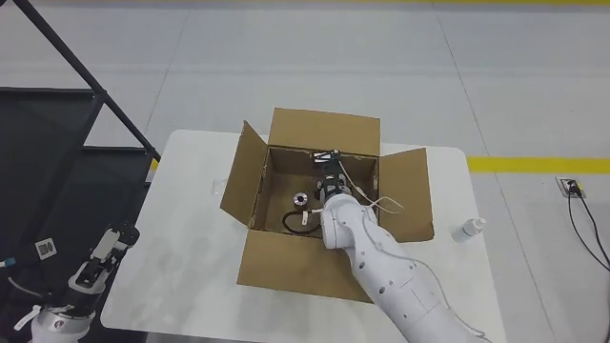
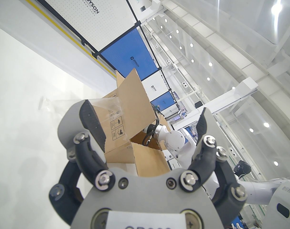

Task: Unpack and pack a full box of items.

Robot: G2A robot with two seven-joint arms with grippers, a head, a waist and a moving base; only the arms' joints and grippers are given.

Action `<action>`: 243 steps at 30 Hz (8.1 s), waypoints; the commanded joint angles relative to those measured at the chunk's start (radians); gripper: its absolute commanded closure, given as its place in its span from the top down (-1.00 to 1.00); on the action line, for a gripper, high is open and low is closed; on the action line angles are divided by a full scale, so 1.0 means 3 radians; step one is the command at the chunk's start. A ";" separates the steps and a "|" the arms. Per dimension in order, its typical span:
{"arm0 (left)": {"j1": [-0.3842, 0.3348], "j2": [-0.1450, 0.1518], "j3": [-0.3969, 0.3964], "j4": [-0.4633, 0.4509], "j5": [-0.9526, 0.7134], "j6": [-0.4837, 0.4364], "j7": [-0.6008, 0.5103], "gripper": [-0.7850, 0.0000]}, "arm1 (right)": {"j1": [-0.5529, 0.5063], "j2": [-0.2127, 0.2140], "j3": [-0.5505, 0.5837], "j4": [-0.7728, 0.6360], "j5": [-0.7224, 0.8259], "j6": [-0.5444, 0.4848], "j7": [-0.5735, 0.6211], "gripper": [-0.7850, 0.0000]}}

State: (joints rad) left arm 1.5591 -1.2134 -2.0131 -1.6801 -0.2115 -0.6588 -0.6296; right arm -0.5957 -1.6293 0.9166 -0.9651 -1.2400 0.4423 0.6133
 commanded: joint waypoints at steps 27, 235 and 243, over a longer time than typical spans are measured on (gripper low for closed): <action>0.0000 0.0000 0.0000 0.0000 0.0000 0.0000 0.0000 1.00 | -0.3027 0.0473 0.2806 -0.4163 0.0053 -0.0880 -0.0349 1.00; -0.1696 0.0070 0.2382 0.0497 0.0754 0.1519 -0.0450 1.00 | -0.0808 0.0833 0.1275 -0.1278 0.3095 -0.1838 0.0627 1.00; -0.1419 0.0146 0.1985 0.0093 0.0497 0.1387 -0.0584 1.00 | -0.0838 0.0865 0.1376 -0.1386 0.3310 -0.1956 0.0563 1.00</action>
State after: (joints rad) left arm 1.1153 -1.1743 -1.3899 -1.6285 -0.0504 -0.2386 -0.7938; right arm -0.8448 -1.3716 1.3235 -1.3741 -0.2590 -0.1381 0.7811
